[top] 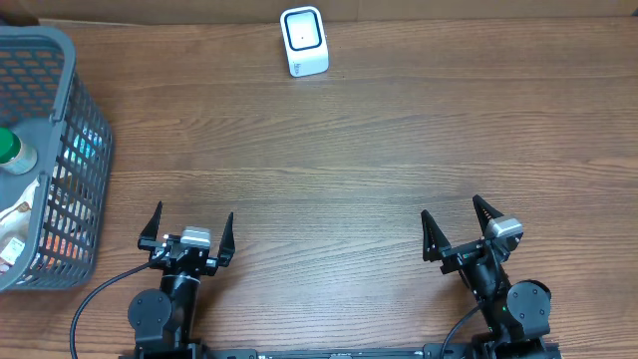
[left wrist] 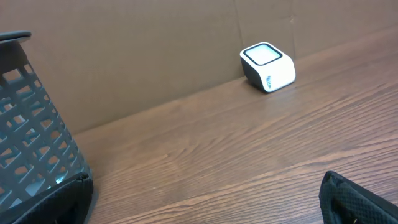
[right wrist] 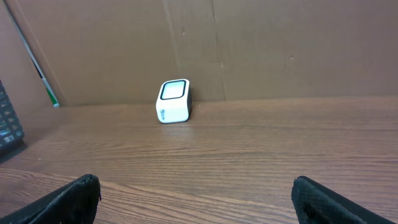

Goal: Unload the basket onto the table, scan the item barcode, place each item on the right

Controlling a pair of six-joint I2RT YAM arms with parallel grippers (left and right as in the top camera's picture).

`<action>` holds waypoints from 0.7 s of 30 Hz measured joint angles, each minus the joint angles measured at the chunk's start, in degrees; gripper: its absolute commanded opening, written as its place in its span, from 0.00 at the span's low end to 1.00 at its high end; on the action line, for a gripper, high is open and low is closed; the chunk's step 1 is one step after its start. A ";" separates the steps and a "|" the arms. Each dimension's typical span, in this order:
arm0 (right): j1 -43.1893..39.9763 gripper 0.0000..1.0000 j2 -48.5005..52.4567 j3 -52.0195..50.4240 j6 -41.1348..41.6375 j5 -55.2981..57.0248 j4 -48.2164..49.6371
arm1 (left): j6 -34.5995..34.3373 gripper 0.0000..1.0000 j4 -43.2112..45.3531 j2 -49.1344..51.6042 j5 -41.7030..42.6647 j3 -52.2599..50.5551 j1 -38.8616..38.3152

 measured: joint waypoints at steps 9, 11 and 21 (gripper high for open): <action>0.00 1.00 0.00 0.00 0.02 -0.02 0.00 | 0.00 1.00 0.00 0.00 0.00 0.00 0.00; 0.00 1.00 0.00 0.00 0.02 0.00 0.00 | 0.00 1.00 -0.02 0.00 0.00 0.00 0.00; 0.00 1.00 0.00 0.00 -0.02 0.00 0.00 | 0.00 1.00 0.00 0.00 0.00 0.00 0.00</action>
